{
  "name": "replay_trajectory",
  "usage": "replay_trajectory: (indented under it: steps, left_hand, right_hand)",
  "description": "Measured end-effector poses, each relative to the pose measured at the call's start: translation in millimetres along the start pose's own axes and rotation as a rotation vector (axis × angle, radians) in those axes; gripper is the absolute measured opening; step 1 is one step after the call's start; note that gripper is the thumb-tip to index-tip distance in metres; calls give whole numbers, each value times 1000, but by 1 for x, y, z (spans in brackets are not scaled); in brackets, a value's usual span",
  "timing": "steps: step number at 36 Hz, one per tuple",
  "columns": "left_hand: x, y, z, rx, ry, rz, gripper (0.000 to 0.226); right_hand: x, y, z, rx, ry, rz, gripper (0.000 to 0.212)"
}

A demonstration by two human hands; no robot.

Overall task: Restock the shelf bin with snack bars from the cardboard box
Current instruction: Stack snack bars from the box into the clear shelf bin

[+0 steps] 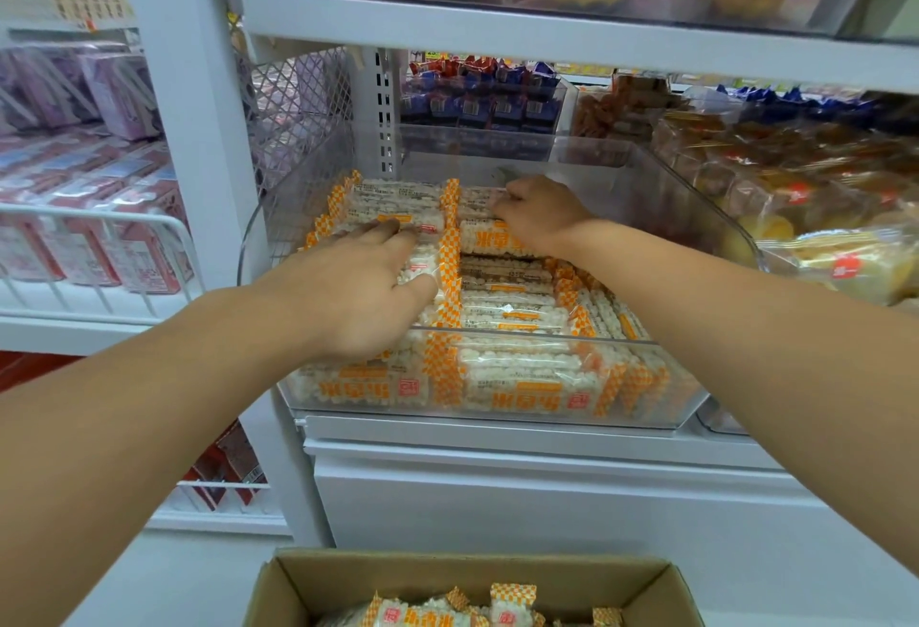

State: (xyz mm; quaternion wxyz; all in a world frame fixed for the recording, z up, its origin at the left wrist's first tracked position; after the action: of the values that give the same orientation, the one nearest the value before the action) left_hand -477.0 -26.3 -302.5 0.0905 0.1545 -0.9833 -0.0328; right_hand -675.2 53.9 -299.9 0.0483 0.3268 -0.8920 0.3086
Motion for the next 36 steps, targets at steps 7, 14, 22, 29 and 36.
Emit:
replay_trajectory:
  steps: [7, 14, 22, 29, 36]
  left_hand:
    - [1, 0, 0, -18, 11, -2, 68]
    - [1, 2, -2, -34, 45, 20, 73]
    - [-28, 26, -55, -16, 571, 221, 47]
    - [-99, 63, -21, -193, 542, 282, 30]
    - [-274, 38, 251, 25, -668, -157, 53]
  right_hand:
    - [-1, -6, -2, -96, -31, -78, 42]
    - [2, -4, -16, -348, 48, -127, 49]
    - [-37, -62, -53, -378, 38, -320, 30]
    - [-198, -114, -59, -176, 336, -644, 36]
    - [-387, 67, 152, -342, -744, -13, 62]
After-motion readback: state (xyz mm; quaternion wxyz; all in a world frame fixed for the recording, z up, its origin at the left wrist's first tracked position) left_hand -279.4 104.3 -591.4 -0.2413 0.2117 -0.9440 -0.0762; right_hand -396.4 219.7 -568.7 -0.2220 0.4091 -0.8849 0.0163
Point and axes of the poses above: each hand's wrist, its own x-axis towards the middle knuckle, its own z-axis out of the palm, y = z × x, the point moved 9 cm from there along x, towards the middle knuckle, and after that the axes turned 9 degrees about y, right-handed, at the moved point
